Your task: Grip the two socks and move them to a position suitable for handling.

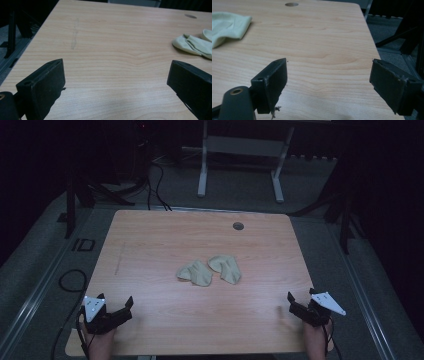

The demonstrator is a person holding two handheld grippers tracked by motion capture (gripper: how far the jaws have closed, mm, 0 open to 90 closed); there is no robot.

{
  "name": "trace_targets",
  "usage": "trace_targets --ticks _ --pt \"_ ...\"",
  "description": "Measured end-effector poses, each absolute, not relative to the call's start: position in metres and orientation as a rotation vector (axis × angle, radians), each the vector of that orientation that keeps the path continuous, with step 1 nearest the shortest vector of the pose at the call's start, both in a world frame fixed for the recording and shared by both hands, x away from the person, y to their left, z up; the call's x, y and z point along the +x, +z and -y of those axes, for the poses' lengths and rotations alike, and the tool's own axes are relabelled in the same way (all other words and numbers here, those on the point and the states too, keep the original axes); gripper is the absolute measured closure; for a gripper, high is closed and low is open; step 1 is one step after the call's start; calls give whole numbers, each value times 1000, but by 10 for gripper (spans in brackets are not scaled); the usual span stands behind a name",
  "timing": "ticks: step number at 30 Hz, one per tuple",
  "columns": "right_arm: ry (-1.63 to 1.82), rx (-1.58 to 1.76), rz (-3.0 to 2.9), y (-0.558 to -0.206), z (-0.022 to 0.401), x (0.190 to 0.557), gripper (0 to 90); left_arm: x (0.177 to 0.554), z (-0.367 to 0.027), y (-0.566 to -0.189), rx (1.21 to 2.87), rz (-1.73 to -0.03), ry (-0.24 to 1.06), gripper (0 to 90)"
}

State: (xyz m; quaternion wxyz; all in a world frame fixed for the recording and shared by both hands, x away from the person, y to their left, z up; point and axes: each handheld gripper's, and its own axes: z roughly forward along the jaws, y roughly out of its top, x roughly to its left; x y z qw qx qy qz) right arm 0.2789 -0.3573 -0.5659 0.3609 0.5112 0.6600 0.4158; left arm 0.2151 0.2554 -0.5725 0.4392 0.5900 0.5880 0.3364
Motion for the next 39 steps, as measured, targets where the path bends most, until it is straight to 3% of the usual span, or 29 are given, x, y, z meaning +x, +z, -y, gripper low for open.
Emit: trace_targets --ticks 19,39 --pt "1076 1470 -1948 -557 358 303 152 215 -254 -576 1506 -1457 805 15" --pt "1062 1438 -2110 -545 307 339 137 215 -251 -572 1490 -1481 705 29"
